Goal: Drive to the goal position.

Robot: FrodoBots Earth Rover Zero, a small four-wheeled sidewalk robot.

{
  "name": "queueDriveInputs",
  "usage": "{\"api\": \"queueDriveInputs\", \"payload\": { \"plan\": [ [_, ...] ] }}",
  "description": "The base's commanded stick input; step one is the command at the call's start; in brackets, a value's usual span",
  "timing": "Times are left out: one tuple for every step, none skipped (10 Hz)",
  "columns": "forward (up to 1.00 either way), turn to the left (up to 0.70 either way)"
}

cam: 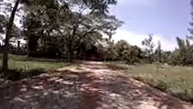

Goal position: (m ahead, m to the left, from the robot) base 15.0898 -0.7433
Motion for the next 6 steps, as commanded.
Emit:
{"api": "queueDriveInputs", "payload": {
  "plan": [
    [0.70, 0.00],
    [0.70, 0.00],
    [0.70, 0.00],
    [0.70, 0.00],
    [0.70, 0.24],
    [0.70, 0.12]
  ]
}}
